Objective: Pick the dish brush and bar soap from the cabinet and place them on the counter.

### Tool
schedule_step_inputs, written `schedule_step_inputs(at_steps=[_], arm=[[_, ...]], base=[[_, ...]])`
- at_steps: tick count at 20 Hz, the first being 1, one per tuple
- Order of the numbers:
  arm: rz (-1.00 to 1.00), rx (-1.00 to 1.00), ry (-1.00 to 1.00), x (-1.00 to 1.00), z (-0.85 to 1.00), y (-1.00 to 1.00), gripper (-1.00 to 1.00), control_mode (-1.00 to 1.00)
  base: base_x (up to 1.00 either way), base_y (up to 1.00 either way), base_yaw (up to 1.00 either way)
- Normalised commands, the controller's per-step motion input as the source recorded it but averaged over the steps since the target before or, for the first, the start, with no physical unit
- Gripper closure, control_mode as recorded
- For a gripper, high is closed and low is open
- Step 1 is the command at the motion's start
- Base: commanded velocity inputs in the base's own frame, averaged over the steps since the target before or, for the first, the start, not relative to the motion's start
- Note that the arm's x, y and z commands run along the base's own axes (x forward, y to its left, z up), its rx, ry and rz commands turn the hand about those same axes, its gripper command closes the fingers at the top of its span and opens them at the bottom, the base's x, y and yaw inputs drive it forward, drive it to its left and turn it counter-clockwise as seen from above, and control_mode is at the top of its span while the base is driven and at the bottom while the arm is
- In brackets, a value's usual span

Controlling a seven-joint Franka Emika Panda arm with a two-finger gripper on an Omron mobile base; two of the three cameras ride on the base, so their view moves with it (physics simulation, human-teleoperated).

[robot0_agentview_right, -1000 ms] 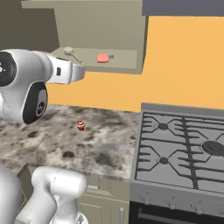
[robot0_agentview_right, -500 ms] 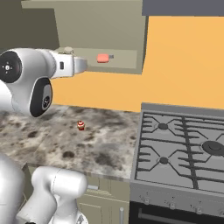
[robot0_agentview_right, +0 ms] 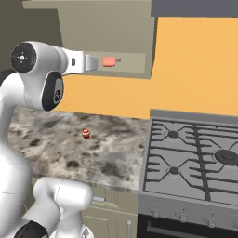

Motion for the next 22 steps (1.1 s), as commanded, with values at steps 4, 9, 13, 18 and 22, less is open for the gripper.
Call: schedule_step_inputs(at_steps=[4, 9, 13, 18, 22], arm=[[0.00, 0.00, 0.07, 0.35, 0.00, 0.00, -1.00, -1.00], [0.00, 0.00, 0.00, 0.21, -0.03, -0.07, -1.00, -1.00], [0.00, 0.00, 0.00, 0.27, -0.03, -0.02, -1.00, -1.00], [0.00, 0.00, 0.00, 0.33, -0.06, 0.00, -1.00, -1.00], [0.00, 0.00, 0.01, 0.28, -0.11, 0.00, -1.00, -1.00]], base=[[0.00, 0.00, 0.00], [0.00, 0.00, 0.00], [0.00, 0.00, 0.00], [0.00, 0.00, 0.00], [0.00, 0.00, 0.00]])
